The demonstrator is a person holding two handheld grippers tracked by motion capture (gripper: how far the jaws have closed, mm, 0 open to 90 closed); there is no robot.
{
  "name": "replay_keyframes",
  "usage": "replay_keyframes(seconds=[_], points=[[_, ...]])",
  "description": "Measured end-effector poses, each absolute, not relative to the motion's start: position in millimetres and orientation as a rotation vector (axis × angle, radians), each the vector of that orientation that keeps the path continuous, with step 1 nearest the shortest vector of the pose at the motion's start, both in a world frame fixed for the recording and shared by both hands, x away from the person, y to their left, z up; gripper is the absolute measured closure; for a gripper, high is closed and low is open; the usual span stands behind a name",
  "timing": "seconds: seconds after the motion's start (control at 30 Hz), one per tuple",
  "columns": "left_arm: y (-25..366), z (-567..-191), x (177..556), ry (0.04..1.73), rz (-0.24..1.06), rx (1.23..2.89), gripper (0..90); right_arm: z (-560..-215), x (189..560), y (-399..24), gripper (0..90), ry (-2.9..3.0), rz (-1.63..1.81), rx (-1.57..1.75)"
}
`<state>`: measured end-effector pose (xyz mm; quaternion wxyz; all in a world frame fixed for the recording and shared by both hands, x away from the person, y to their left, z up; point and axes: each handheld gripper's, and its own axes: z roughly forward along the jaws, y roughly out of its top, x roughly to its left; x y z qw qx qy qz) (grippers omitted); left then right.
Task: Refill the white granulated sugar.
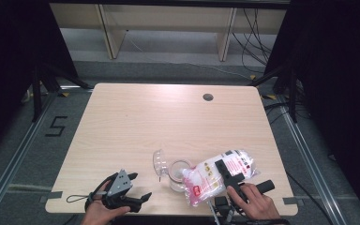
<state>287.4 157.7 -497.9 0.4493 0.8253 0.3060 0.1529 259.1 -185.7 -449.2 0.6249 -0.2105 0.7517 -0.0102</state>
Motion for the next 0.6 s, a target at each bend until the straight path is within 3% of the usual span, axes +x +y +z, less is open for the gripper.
replay_keyframes(seconds=[0.6], points=[[157.4,-497.8,287.1,0.765,0.386,2.048,16.7,-444.2,259.8,-187.3,49.3,1.71,-0.049,-0.511]])
